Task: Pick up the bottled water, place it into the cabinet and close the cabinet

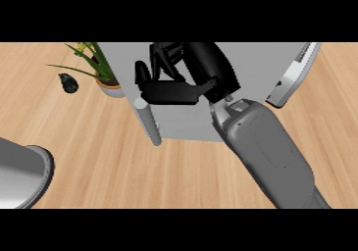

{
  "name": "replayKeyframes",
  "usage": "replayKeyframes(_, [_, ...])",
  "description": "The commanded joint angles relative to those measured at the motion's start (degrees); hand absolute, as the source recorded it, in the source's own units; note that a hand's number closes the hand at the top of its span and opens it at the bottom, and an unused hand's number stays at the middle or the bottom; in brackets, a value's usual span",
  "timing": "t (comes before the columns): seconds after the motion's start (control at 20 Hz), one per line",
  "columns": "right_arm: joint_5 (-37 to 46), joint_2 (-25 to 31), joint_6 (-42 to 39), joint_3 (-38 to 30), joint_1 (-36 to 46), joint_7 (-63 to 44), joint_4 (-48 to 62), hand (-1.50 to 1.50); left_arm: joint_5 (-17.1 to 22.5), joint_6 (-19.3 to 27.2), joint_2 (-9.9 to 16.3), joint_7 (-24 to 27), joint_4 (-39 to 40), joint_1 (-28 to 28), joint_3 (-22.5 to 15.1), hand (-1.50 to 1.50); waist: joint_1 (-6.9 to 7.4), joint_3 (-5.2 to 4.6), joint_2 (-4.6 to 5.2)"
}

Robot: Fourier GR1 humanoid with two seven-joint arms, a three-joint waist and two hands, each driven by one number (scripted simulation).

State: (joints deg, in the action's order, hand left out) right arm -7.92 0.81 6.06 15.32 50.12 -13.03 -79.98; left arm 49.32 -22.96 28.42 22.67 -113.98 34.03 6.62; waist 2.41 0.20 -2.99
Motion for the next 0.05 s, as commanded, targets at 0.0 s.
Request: replayKeyframes(0.0, [0.9,1.6,2.4,-5.1,1.3,-0.5,11.7,1.50,0.2,0.0,0.3,-0.8,0.0,-1.0,0.0,1.50,0.17,-0.26,4.06])
